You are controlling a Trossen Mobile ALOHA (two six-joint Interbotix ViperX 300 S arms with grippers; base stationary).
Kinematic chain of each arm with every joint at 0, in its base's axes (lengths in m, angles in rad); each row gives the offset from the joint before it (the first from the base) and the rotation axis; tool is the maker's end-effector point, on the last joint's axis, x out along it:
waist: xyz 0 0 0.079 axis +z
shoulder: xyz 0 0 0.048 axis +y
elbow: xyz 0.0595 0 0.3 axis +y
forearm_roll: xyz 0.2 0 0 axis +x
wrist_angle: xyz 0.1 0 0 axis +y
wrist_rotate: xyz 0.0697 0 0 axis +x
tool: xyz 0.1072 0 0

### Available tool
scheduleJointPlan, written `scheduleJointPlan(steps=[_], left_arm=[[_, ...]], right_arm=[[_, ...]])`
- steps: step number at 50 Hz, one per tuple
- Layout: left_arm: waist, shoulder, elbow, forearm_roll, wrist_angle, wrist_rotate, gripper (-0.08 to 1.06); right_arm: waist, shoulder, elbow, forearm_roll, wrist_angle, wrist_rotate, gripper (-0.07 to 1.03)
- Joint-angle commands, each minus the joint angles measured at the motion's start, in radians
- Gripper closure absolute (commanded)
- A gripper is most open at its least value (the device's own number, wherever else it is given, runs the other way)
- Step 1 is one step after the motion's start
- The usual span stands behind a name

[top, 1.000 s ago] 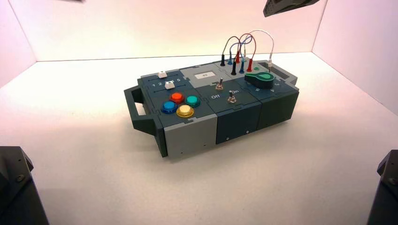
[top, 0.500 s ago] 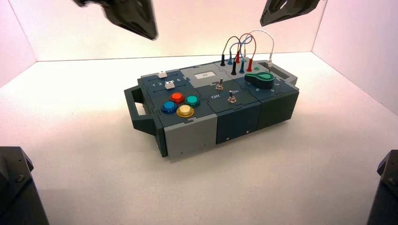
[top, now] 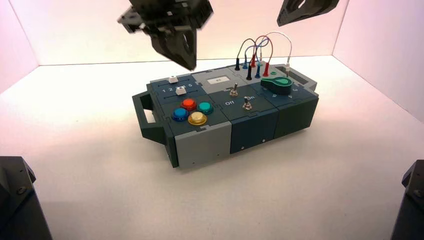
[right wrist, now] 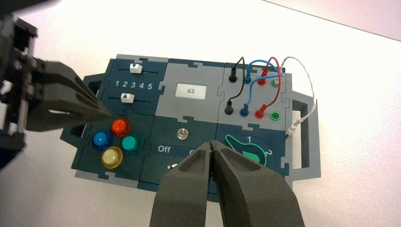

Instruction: Push the green button with the left gripper.

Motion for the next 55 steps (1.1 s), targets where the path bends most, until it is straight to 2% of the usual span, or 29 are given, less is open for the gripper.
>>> scheduleJointPlan(steps=[1, 14, 34, 55], left_arm=[[-0.006, -0.006, -0.023, 0.003, -0.005, 0.005, 1.01], [-0.009, 0.008, -0.029, 0.005, 0.006, 0.011, 1.01], [-0.086, 0.072, -0.057, 0.003, 0.006, 0.005, 1.01], [-0.087, 0.126, -0.038, 0.011, 0.002, 0.011, 1.01]], right_arm=[[-0.008, -0.003, -0.015, -0.003, -0.008, -0.002, 0.98], [-0.018, -0.002, -0.011, -0.003, -0.002, 0.0, 0.98], [-0.018, -0.003, -0.008, -0.003, -0.002, 0.002, 0.98], [-0.018, -0.011, -0.009, -0.003, 0.0, 0.003, 0.98]])
